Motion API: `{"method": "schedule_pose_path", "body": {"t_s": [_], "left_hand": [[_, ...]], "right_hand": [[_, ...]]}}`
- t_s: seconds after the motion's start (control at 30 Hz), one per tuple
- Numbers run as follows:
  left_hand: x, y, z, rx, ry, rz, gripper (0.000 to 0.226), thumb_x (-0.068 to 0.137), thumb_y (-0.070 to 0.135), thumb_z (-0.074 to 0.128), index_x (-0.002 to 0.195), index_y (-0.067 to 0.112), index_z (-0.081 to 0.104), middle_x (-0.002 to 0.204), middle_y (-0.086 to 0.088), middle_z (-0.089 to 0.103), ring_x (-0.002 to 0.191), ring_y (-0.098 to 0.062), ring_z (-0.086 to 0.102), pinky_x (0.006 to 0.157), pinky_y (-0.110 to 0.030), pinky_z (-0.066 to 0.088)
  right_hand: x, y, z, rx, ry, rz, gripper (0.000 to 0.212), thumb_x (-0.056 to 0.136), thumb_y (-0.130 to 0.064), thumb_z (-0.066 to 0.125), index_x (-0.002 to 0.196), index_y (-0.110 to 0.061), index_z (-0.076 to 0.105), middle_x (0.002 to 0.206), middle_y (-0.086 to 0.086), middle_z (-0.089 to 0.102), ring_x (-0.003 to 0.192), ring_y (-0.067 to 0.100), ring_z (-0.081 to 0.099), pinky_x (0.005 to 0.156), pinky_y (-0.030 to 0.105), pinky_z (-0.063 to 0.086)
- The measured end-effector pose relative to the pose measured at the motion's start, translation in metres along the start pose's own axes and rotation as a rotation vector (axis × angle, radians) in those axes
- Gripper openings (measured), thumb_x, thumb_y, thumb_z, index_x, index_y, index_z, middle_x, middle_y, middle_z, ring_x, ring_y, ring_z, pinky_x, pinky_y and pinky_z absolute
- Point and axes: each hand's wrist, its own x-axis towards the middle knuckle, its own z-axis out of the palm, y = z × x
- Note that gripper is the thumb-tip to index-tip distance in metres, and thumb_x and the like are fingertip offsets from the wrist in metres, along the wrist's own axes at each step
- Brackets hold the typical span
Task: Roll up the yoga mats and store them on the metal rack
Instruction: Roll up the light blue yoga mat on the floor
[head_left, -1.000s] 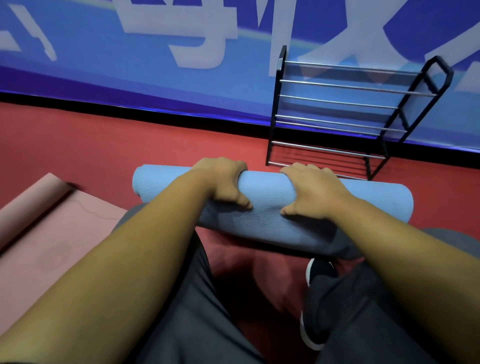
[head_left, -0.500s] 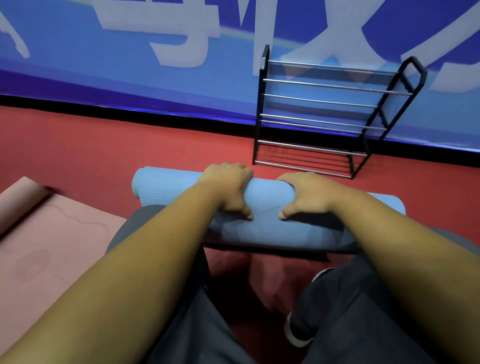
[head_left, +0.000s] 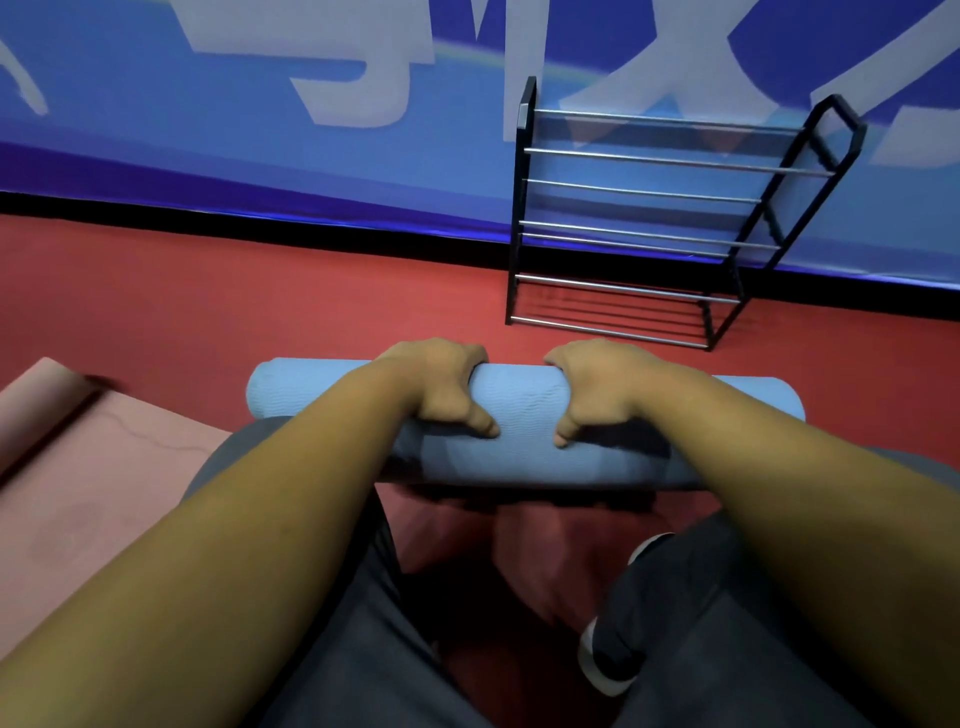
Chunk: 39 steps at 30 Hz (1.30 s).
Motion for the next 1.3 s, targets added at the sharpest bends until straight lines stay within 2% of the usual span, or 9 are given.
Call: {"method": "schedule_pose_path", "body": {"t_s": [0.23,0.5,0.6,0.7,0.8,1.0,1.13,1.2,1.3], "left_hand": [[0.001,0.004,0.001,0.19,0.05,0.048,0.113,0.048,0.086,0.085,0.14,0.031,0.047,0.136,0.005,0.055,0.126,-0.026,0.055,0.105,-0.049,0.047],[0.006,-0.001,0.0,0.114,0.155,0.09,0.091,0.049,0.081,0.085,0.123,0.036,0.056,0.12,0.009,0.066,0.111,-0.024,0.064,0.088,-0.041,0.052],[0.006,0.001,-0.004,0.077,0.101,0.075,0.083,0.052,0.077,0.088,0.119,0.037,0.06,0.11,0.01,0.068,0.103,-0.023,0.064,0.079,-0.037,0.05],[0.006,0.001,-0.01,-0.005,0.024,0.03,0.077,0.051,0.075,0.089,0.111,0.037,0.063,0.098,0.014,0.066,0.095,-0.021,0.063,0.081,-0.038,0.055],[0.007,-0.002,-0.015,-0.089,-0.005,-0.001,0.076,0.044,0.078,0.089,0.103,0.037,0.064,0.093,0.017,0.067,0.091,-0.017,0.066,0.085,-0.04,0.06],[0.003,0.004,-0.019,-0.117,-0.089,0.023,0.084,0.059,0.073,0.09,0.127,0.033,0.059,0.117,0.008,0.069,0.106,-0.023,0.065,0.097,-0.043,0.057],[0.001,0.015,-0.017,0.136,0.026,0.078,0.103,0.056,0.082,0.085,0.136,0.029,0.049,0.134,0.003,0.061,0.121,-0.027,0.061,0.101,-0.046,0.051],[-0.001,0.022,-0.013,0.362,0.121,0.098,0.116,0.049,0.085,0.085,0.14,0.025,0.044,0.136,0.001,0.056,0.125,-0.028,0.057,0.102,-0.049,0.046],[0.001,0.029,-0.01,0.464,0.239,0.115,0.11,0.053,0.078,0.09,0.135,0.022,0.044,0.132,-0.001,0.057,0.12,-0.028,0.055,0.1,-0.047,0.042]], "right_hand": [[0.008,0.009,-0.007,0.347,-0.065,0.041,0.068,0.055,-0.045,0.101,0.114,-0.032,0.071,0.103,-0.012,0.076,0.091,0.013,0.073,0.075,0.031,0.058],[-0.001,0.009,-0.015,0.346,-0.125,0.038,0.075,0.061,-0.046,0.101,0.125,-0.035,0.065,0.108,-0.01,0.076,0.09,0.016,0.076,0.083,0.041,0.065],[-0.003,0.006,-0.006,0.275,-0.145,0.015,0.091,0.066,-0.052,0.097,0.144,-0.034,0.053,0.124,-0.005,0.069,0.103,0.021,0.072,0.093,0.043,0.06],[-0.003,0.003,0.008,0.019,-0.05,0.021,0.136,0.058,-0.072,0.092,0.166,-0.03,0.022,0.15,0.005,0.044,0.136,0.033,0.05,0.114,0.049,0.045],[-0.006,0.001,0.012,-0.053,0.057,0.01,0.148,0.054,-0.076,0.091,0.169,-0.03,0.01,0.157,0.008,0.036,0.144,0.036,0.041,0.118,0.051,0.039],[-0.015,0.005,-0.007,-0.043,0.104,0.018,0.129,0.051,-0.079,0.089,0.159,-0.03,0.041,0.16,-0.007,0.051,0.143,0.023,0.052,0.109,0.047,0.047],[-0.016,0.019,-0.016,0.166,0.041,0.03,0.095,0.051,-0.065,0.098,0.134,-0.03,0.066,0.125,-0.008,0.073,0.111,0.019,0.067,0.089,0.032,0.051],[-0.018,0.024,-0.019,0.276,0.019,0.062,0.08,0.049,-0.06,0.099,0.12,-0.034,0.072,0.106,-0.015,0.076,0.098,0.013,0.071,0.089,0.034,0.058],[-0.02,0.023,-0.019,0.326,0.016,0.075,0.077,0.045,-0.065,0.095,0.114,-0.037,0.074,0.1,-0.017,0.077,0.092,0.009,0.072,0.09,0.037,0.061]]}}
